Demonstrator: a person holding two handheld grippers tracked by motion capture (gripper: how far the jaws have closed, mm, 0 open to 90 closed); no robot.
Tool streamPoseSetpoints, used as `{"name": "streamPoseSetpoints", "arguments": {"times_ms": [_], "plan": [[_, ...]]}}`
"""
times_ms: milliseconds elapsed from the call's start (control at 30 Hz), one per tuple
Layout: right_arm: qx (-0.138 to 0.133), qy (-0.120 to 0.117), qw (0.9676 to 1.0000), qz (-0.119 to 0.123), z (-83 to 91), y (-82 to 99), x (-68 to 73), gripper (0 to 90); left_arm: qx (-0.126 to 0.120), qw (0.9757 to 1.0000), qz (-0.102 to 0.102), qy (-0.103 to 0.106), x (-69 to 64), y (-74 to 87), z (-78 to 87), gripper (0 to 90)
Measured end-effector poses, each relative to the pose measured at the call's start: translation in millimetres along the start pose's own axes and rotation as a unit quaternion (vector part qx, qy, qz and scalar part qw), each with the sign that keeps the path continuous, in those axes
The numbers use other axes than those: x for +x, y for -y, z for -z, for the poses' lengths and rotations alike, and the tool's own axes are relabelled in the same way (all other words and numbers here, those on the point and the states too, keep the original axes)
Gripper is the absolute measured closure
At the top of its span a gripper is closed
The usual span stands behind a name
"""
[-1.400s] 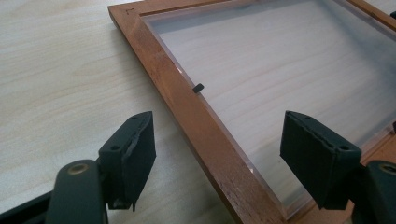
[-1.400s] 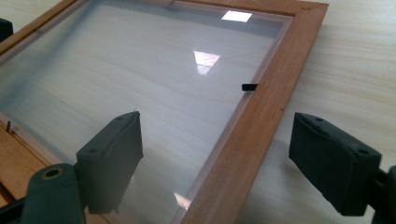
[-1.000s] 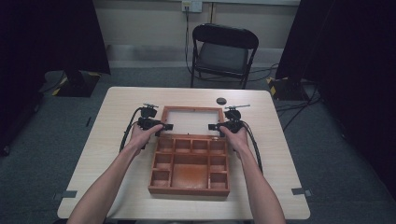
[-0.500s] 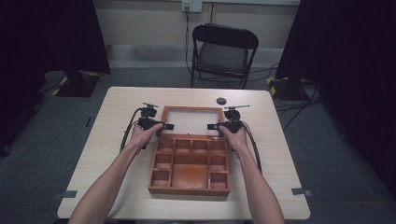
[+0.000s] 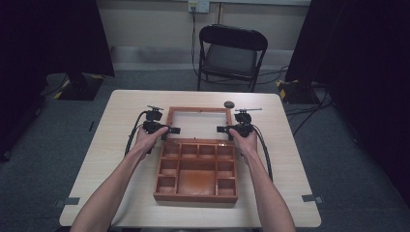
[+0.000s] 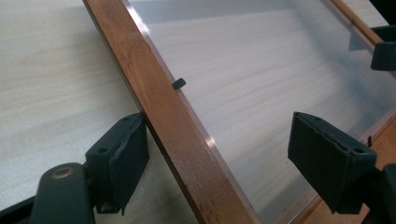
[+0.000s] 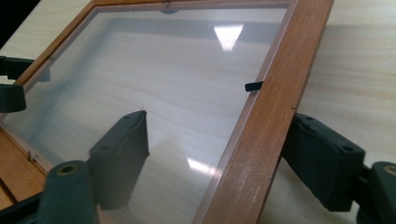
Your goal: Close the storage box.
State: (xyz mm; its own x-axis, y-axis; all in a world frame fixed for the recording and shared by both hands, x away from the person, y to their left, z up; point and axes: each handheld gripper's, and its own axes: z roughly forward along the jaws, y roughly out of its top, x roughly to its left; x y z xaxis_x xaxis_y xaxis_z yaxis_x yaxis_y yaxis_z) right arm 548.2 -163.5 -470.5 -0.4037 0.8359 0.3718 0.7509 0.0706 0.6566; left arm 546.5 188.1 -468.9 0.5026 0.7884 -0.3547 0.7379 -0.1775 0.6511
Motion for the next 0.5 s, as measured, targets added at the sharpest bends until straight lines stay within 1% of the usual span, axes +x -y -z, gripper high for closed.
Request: {"name": "streamPoseSetpoints", "arguments": {"times_ms": [100, 133, 167, 200, 233, 333, 400, 500], "plan": [[-0.014, 0.004, 0.9999, 0.007, 4.9, -1.9, 2.3, 26.9, -0.010, 0.9999, -0.007, -0.003, 0.4, -1.2, 5.4, 26.1], [-0.018, 0.005, 0.9998, 0.009, 6.3, -2.5, 3.1, 26.9, -0.017, 0.9998, -0.007, -0.002, 0.5, -1.1, 7.3, 28.5], [-0.018, 0.005, 0.9998, 0.009, 6.3, -2.5, 3.1, 26.9, -0.017, 0.9998, -0.007, -0.002, 0.5, -1.1, 7.3, 29.8], [-0.026, 0.004, 0.9996, 0.011, 8.8, -3.8, 4.7, 27.2, -0.020, 0.9998, -0.007, 0.000, 0.3, -1.0, 8.2, 30.7], [-0.030, 0.004, 0.9994, 0.014, 9.8, -4.4, 5.3, 27.2, -0.023, 0.9996, -0.012, 0.003, -0.2, -0.7, 9.7, 31.0], [-0.037, 0.004, 0.9992, 0.016, 13.7, -5.6, 7.0, 28.3, -0.029, 0.9994, -0.020, -0.001, -2.7, -1.6, 11.9, 31.6], [-0.042, 0.003, 0.9989, 0.019, 16.6, -6.4, 7.6, 29.7, -0.035, 0.9992, -0.021, -0.002, -3.5, -2.2, 14.7, 33.4], [-0.053, -0.002, 0.9984, 0.019, 22.1, -7.8, 9.4, 30.0, -0.045, 0.9986, -0.027, 0.002, -3.9, -3.3, 19.6, 35.5]]}}
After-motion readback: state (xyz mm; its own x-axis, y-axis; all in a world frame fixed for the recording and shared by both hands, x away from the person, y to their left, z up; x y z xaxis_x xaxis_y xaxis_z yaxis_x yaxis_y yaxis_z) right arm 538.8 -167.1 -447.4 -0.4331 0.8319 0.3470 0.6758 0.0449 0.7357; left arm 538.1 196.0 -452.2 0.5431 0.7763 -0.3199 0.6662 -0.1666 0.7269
